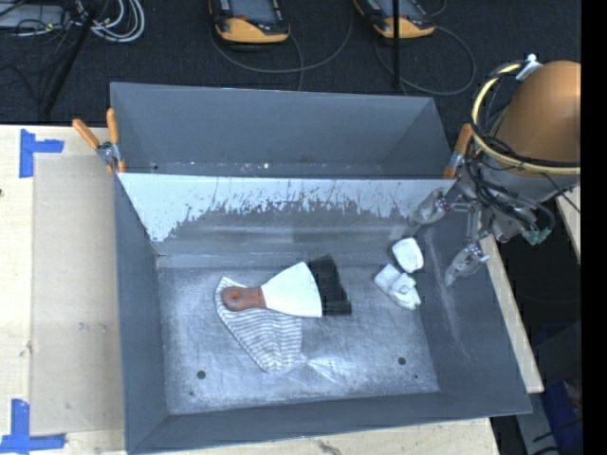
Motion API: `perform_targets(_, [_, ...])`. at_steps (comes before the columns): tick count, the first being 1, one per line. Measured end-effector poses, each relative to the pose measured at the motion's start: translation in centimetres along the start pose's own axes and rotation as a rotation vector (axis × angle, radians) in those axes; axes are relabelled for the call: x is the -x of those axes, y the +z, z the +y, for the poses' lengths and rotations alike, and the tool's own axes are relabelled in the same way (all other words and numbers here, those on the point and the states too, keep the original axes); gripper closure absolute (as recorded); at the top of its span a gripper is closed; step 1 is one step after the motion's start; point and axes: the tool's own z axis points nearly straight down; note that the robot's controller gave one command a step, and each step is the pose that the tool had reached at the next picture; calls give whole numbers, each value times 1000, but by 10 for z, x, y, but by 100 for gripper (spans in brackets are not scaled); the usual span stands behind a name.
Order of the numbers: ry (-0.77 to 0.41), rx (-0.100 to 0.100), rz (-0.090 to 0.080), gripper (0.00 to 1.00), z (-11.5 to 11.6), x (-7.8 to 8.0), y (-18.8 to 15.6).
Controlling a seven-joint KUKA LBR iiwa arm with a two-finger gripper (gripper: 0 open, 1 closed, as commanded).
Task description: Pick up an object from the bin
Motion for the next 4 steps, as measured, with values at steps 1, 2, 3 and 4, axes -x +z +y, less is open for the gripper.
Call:
perform_targets(1, [-65,6,8,0,-7,1,72])
perform_targets(2, [-134,10,12,0,6,9,117])
perform_targets(3, [-700,19,-3,100,-7,4,108])
perform_targets(4, [-698,19,-3,100,-7,4,108])
